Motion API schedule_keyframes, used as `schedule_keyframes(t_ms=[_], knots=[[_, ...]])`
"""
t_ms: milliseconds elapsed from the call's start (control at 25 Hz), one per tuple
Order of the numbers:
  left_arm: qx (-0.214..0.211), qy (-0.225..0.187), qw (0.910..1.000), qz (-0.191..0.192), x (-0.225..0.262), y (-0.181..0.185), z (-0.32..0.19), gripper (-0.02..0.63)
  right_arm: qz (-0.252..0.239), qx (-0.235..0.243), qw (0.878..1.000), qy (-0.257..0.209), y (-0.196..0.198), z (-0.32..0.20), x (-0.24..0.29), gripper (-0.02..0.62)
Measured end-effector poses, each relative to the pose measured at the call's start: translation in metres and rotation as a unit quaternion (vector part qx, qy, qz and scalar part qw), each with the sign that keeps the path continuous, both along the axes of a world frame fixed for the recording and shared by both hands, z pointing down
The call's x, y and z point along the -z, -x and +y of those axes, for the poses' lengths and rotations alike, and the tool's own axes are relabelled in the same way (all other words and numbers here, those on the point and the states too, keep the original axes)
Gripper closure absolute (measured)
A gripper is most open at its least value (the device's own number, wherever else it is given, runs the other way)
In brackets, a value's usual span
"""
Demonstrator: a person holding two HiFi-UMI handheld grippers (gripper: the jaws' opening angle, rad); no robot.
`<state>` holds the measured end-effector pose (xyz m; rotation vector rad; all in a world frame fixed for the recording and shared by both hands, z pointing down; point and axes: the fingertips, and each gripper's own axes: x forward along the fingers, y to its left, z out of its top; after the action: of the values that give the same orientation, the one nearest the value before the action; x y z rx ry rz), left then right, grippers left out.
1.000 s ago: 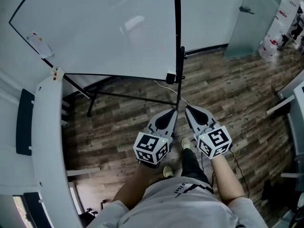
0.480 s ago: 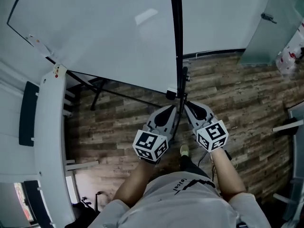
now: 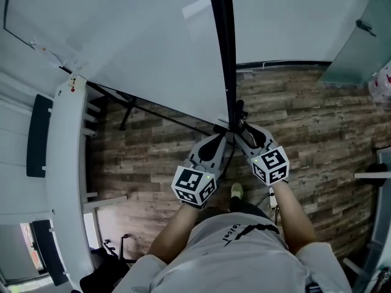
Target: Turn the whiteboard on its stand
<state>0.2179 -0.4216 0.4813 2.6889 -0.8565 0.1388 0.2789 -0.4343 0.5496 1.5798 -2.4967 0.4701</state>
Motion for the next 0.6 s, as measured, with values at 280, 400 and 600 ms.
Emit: schedule_keyframes(t_ms=[280, 400, 600], knots=[[0.027, 0.010, 0.9996, -0.005, -0.009, 0.009, -0.017, 0.594, 0.004, 0.018, 1.000, 0.004, -0.002, -0.034, -0.013, 0.407], [0.036, 0.014, 0.9992, -0.008, -0.011, 0.017, -0.021, 0.594, 0.010, 0.026, 1.000, 0.003, 0.000, -0.045, -0.016, 0.407], [0.047, 0.015, 0.9987, -0.010, -0.011, 0.029, -0.020, 0.594, 0.026, 0.042, 0.999, -0.001, 0.005, -0.056, -0.019, 0.407]])
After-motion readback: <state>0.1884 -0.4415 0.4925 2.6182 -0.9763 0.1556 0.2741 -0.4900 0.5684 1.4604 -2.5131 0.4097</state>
